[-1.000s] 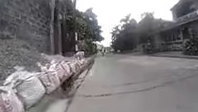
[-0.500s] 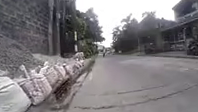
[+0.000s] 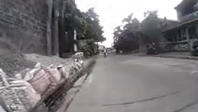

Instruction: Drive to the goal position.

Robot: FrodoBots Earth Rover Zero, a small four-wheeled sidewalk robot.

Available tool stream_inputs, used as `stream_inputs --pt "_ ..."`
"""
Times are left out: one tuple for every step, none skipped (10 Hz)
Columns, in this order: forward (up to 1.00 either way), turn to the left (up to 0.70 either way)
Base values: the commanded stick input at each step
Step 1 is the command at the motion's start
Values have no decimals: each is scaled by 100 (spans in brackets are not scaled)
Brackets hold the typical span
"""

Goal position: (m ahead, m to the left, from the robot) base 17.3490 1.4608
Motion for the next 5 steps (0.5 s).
stream_inputs --pt "70 -8" --pt "70 -18" --pt "70 -17" --pt "70 -7" --pt "70 0"
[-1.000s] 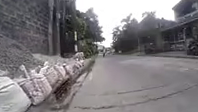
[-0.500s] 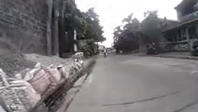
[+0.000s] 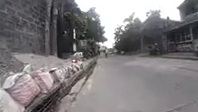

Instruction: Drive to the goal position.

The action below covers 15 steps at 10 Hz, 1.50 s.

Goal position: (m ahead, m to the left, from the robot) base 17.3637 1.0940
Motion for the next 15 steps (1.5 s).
stream_inputs --pt "70 0" --pt "70 0" --pt "70 0" --pt "70 0" --pt "70 0" --pt "70 0" --pt "70 0" --pt "70 0" --pt "70 0" --pt "70 0" --pt "70 0" --pt "70 0" --pt "70 0" --pt "70 0" --pt "70 0"
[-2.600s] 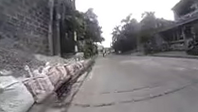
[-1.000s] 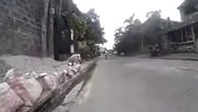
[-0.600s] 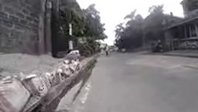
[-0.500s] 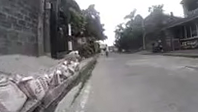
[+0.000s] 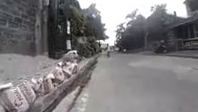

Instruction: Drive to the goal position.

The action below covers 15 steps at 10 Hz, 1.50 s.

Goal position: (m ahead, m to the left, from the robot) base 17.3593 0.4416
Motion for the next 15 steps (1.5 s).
stream_inputs --pt "62 0" --pt "50 0" --pt "50 0" --pt "50 0" --pt "50 0" --pt "50 0" --pt "50 0" --pt "50 0" --pt "50 0" --pt "50 0" --pt "50 0" --pt "50 -1" --pt "50 -12" --pt "50 -25" --pt "50 -6"
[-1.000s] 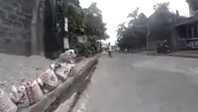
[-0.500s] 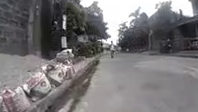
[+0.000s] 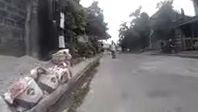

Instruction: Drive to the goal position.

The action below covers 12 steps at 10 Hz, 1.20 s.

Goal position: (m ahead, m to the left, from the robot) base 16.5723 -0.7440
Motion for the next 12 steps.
stream_inputs --pt "50 0" --pt "50 0" --pt "50 0" --pt "50 0" --pt "50 0" --pt "50 0" --pt "50 0" --pt "50 -2" --pt "50 -28" --pt "50 -43" --pt "50 -50" --pt "50 -50"
